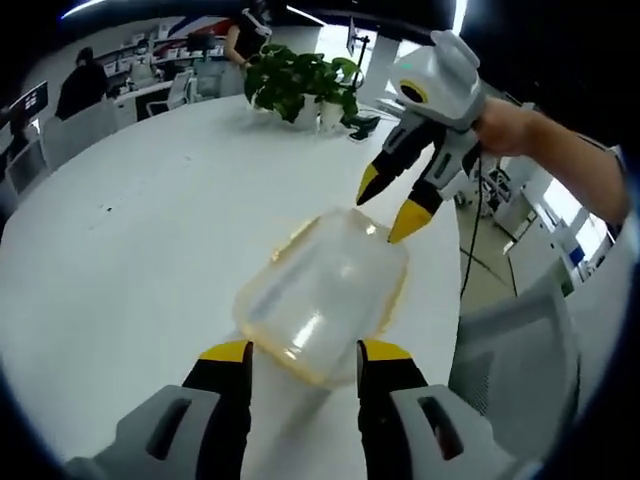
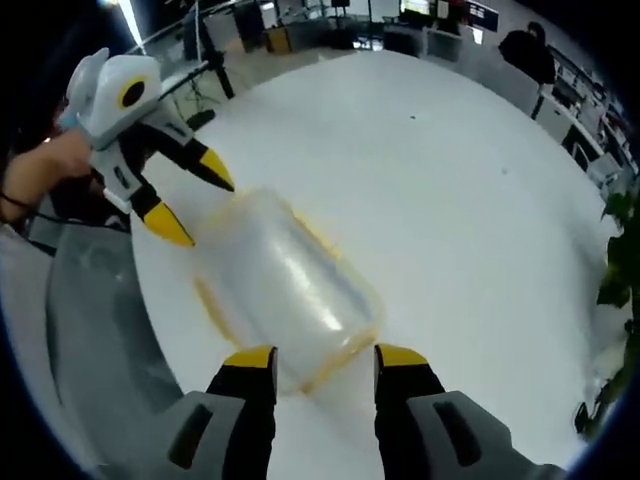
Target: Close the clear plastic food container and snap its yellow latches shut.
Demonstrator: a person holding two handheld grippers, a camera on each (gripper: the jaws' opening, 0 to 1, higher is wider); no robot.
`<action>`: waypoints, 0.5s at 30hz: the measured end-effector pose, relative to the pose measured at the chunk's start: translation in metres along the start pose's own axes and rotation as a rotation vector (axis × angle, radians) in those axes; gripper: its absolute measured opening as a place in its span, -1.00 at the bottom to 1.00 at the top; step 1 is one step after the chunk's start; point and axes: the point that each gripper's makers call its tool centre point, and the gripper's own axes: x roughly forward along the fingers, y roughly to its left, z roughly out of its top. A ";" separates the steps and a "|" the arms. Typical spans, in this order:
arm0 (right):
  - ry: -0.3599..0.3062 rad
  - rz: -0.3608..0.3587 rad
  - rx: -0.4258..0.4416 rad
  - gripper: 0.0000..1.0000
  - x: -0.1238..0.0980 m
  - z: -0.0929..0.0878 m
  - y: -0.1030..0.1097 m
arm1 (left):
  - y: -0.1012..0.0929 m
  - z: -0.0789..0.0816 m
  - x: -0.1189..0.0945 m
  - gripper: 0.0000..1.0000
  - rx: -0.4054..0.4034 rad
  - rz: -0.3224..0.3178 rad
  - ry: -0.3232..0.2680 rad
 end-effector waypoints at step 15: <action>0.016 -0.004 -0.224 -0.37 0.001 0.011 0.006 | -0.003 0.013 0.003 -0.19 0.224 -0.008 0.014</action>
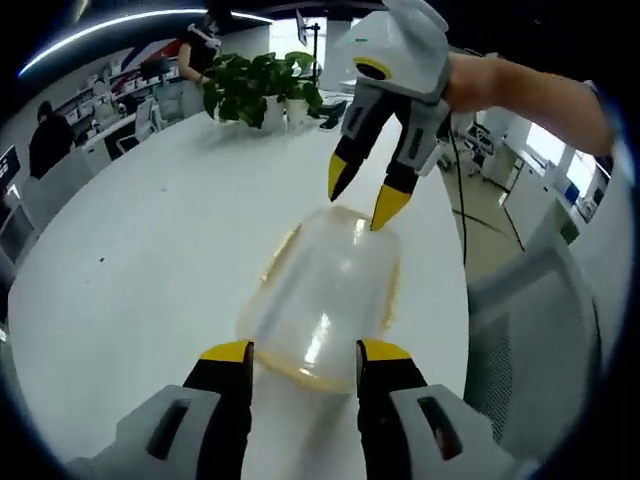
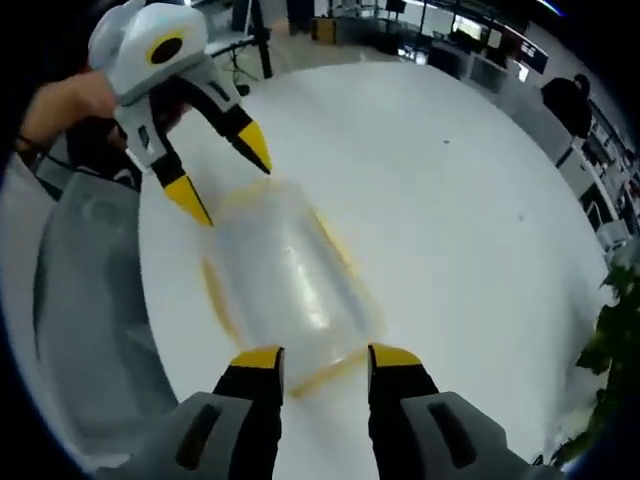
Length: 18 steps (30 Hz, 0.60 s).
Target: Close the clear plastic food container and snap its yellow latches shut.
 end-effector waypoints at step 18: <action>-0.027 0.031 -0.100 -0.44 0.010 0.013 0.009 | -0.010 0.015 0.015 -0.25 0.213 -0.045 -0.004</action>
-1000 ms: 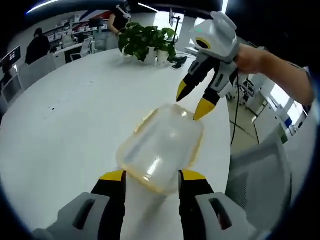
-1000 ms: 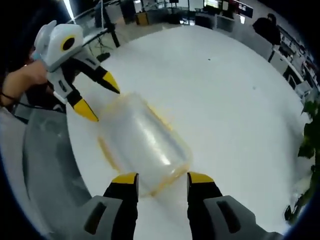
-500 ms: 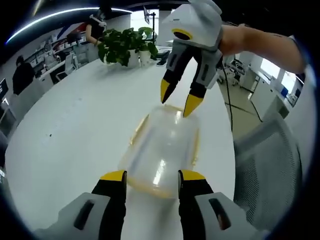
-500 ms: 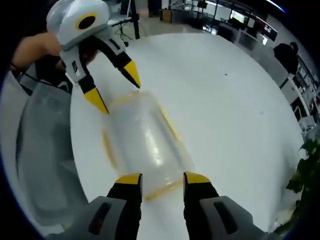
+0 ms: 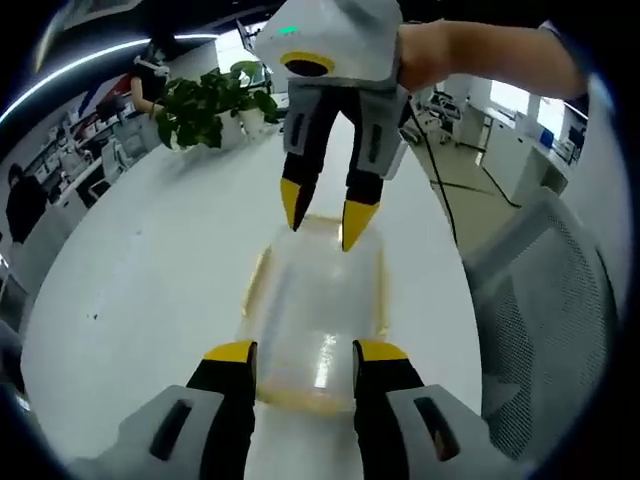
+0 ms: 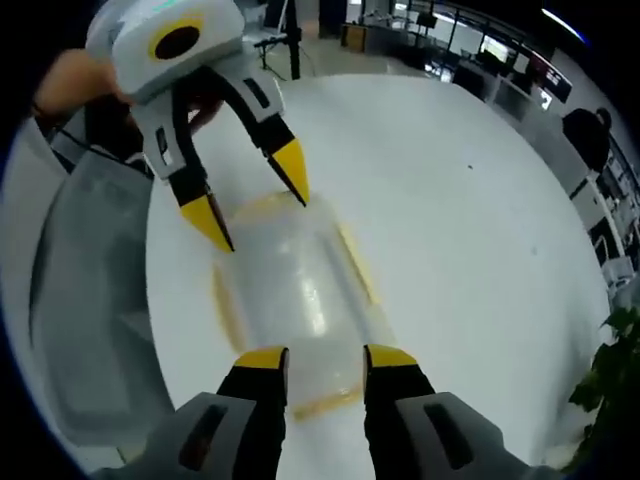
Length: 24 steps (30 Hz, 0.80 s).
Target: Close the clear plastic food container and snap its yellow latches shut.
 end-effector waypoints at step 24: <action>-0.044 0.036 -0.068 -0.44 0.020 0.027 0.011 | -0.007 0.015 0.025 -0.28 0.043 -0.057 0.005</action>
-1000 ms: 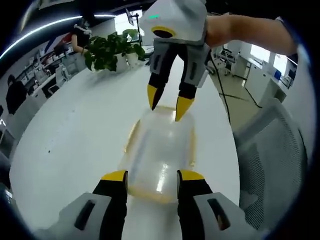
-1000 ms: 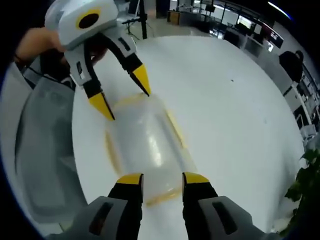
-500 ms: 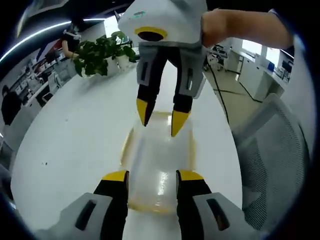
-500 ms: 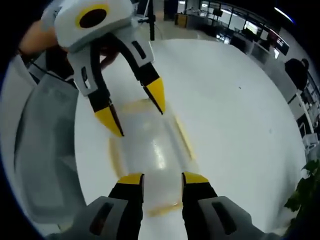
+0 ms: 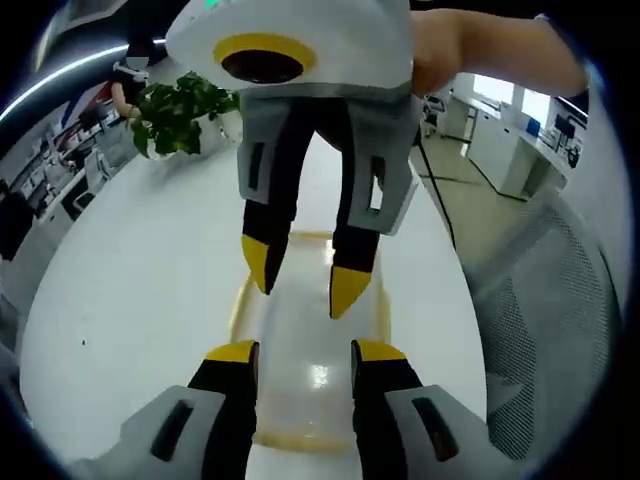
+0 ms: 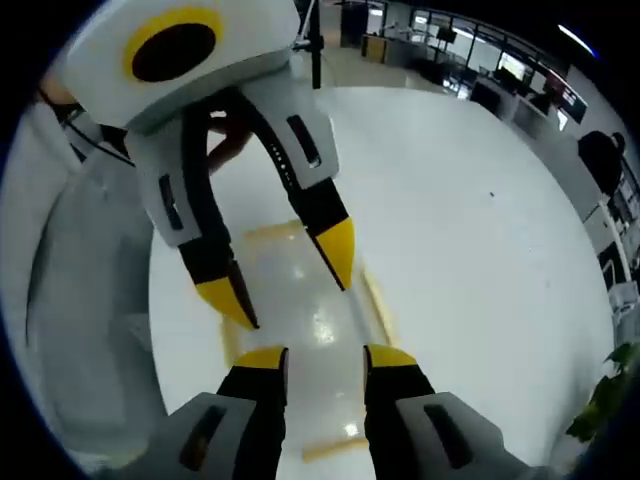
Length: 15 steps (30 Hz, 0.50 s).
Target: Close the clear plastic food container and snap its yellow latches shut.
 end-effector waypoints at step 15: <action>-0.020 0.007 -0.027 -0.40 0.002 0.009 -0.002 | -0.002 0.002 0.002 -0.26 -0.018 -0.016 -0.013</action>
